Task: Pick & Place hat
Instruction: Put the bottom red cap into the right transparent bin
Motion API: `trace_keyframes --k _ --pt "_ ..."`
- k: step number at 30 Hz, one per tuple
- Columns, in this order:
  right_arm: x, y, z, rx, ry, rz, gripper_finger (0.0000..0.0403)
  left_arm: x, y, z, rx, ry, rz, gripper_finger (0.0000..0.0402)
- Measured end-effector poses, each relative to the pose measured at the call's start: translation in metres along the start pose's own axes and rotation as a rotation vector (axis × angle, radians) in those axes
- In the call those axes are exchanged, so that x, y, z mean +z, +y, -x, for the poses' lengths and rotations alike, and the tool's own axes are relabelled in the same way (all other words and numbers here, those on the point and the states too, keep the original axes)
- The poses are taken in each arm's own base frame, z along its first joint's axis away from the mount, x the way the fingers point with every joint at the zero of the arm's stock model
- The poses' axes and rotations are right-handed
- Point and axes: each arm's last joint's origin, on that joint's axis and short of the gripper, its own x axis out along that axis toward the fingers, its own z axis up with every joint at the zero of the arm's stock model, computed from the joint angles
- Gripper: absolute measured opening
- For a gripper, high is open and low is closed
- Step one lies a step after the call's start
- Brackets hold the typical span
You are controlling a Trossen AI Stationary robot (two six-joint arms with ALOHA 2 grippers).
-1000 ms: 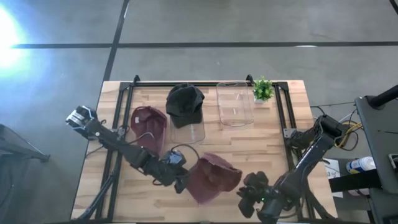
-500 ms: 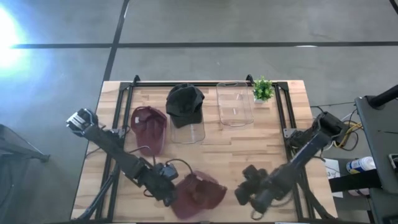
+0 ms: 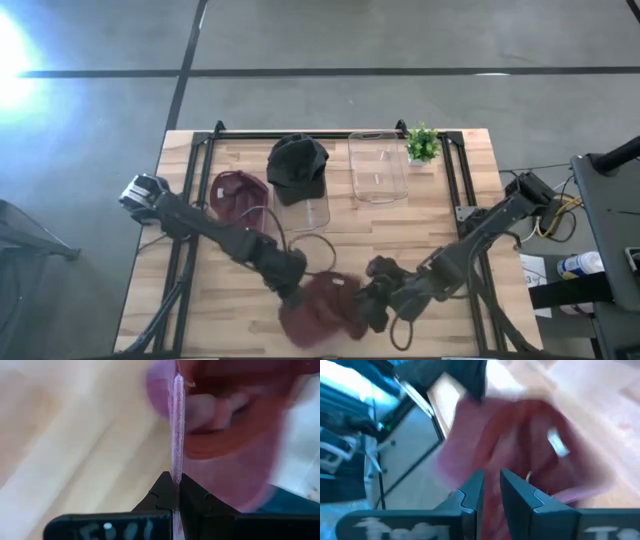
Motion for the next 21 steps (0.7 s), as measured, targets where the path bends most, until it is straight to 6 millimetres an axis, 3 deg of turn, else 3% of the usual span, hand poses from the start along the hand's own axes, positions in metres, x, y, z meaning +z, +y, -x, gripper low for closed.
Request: trace_keyframes --k 1,3,4,10,14,19,21 --pt "0.002 -0.002 -0.002 -0.011 0.026 -0.006 0.0059 0.003 0.001 0.001 -0.010 -0.005 0.008 0.0007" --pt "0.001 -0.007 -0.006 -0.035 0.085 -0.004 0.0059 0.016 -0.011 0.002 -0.224 0.111 -0.033 0.0007" --pt "0.000 -0.008 -0.010 -0.030 0.109 -0.008 0.0059 0.019 -0.012 0.001 -0.251 0.137 -0.032 0.0007" --pt "-0.015 -0.013 -0.025 -0.051 0.209 0.004 0.0059 0.025 0.009 -0.021 -0.101 0.222 0.056 0.0007" --pt "-0.014 -0.006 -0.028 0.043 0.211 0.035 0.0059 0.032 0.000 -0.028 -0.167 0.254 0.051 0.0007" --pt "-0.009 0.000 -0.028 0.101 0.186 0.065 0.0059 0.053 -0.033 -0.004 -0.239 0.101 -0.012 0.0007" --pt "-0.009 -0.001 -0.029 0.089 0.190 0.070 0.0059 0.057 -0.040 0.005 -0.189 0.075 -0.035 0.0007"
